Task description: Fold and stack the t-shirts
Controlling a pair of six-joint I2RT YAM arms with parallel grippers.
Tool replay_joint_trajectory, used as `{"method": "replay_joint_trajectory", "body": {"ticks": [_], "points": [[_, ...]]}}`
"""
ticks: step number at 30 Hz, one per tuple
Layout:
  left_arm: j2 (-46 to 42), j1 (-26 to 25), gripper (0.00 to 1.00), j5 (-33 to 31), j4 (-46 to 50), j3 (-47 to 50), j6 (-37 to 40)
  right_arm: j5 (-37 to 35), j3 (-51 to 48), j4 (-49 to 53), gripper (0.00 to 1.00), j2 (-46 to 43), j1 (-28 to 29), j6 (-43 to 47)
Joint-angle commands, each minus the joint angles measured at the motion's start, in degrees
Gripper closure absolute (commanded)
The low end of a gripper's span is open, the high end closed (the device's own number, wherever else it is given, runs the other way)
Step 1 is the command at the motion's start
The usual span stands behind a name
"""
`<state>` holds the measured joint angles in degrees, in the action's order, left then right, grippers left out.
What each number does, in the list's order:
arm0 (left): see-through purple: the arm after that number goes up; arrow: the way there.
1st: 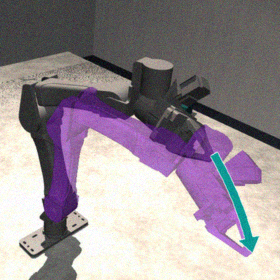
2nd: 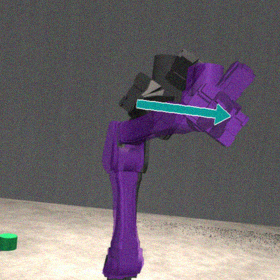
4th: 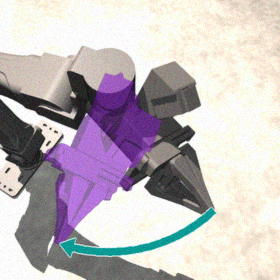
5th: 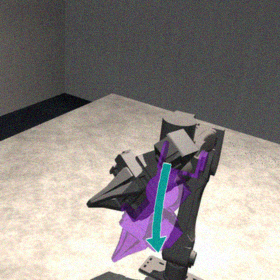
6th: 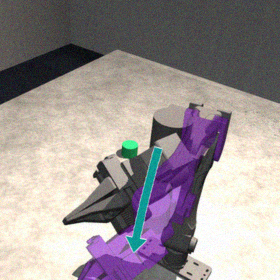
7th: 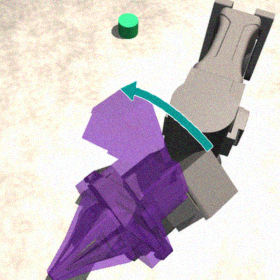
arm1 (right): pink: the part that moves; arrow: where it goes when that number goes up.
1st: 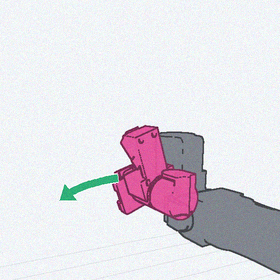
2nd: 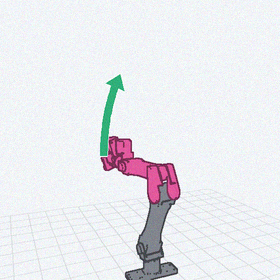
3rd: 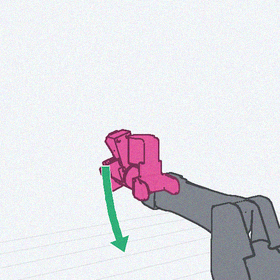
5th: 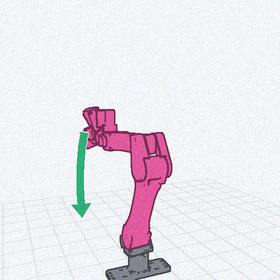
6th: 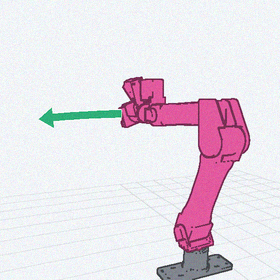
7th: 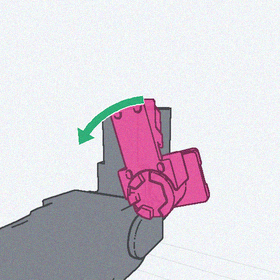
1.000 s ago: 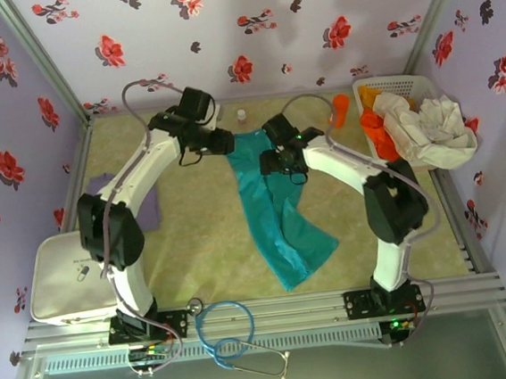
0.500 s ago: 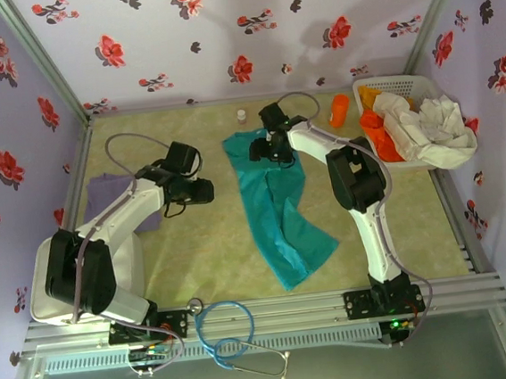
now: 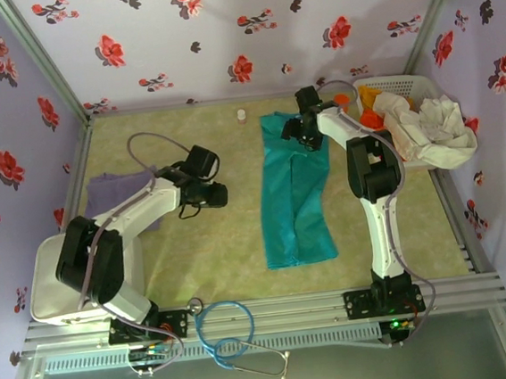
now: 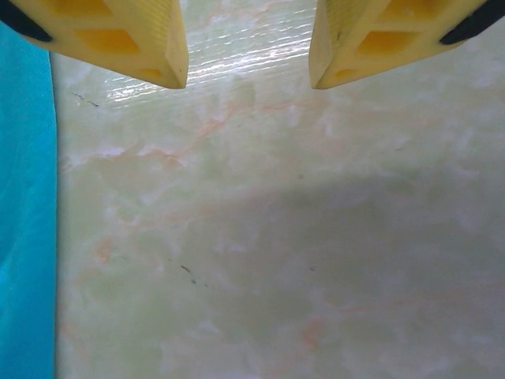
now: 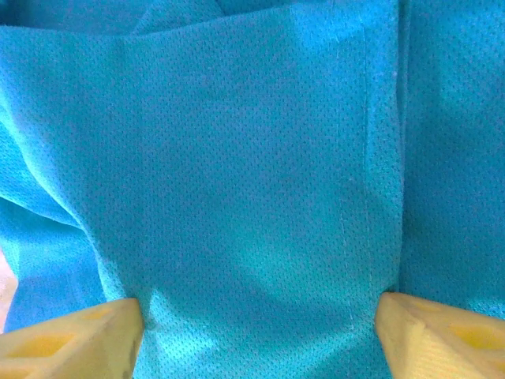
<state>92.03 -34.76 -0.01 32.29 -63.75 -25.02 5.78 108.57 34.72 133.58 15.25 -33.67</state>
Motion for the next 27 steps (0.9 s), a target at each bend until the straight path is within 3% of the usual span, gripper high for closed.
{"method": "replay_joint_trajectory", "body": {"ticks": [1, 6, 11, 16, 18, 27], "points": [[1.6, -1.0, 0.57, 4.2, -1.7, -0.6, -2.2, -1.0, 3.6, 3.9, 0.20, 4.5, 0.0, -1.8], [2.5, -2.7, 0.57, 15.8, -6.5, 2.2, -4.8, -1.7, 10.2, 6.2, 0.17, 7.4, 0.0, -2.1], [2.2, -6.6, 0.55, 19.8, -8.9, 5.7, -7.8, 0.0, 10.1, 5.6, 0.15, 4.8, 0.1, 0.7], [1.7, -10.2, 0.52, 23.2, -13.6, 9.6, -12.1, 1.5, 4.2, 3.1, 0.09, -2.7, 0.3, 3.5], [1.8, -11.6, 0.51, 23.6, -14.1, 10.4, -13.4, 2.1, 1.5, 3.1, 0.01, -5.8, 0.4, 4.3], [3.9, -17.5, 0.49, 24.9, -16.5, 11.8, -18.6, 0.0, -17.0, 2.1, 0.01, -22.9, 1.5, 2.0]]}}
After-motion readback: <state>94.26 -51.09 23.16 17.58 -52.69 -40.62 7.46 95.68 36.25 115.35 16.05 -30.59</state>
